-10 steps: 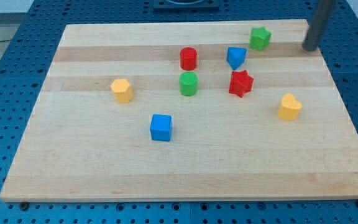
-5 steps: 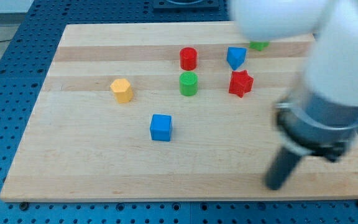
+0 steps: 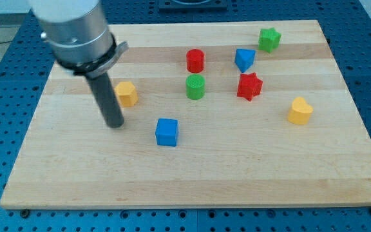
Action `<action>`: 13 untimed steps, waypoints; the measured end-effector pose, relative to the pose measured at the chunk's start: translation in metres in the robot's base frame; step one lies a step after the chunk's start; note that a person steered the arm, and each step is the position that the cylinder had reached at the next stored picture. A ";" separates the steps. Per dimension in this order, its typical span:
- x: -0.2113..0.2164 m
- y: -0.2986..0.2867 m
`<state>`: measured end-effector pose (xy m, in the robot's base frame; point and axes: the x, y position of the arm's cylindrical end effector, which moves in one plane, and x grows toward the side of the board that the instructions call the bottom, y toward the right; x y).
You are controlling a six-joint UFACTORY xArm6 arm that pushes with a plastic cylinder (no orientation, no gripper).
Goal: Push the yellow hexagon towards the top center of the board
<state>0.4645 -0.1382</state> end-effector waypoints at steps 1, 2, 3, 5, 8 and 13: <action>-0.027 0.000; -0.050 0.000; -0.072 0.000; -0.116 0.000; -0.095 0.017; -0.164 0.017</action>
<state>0.3008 -0.1217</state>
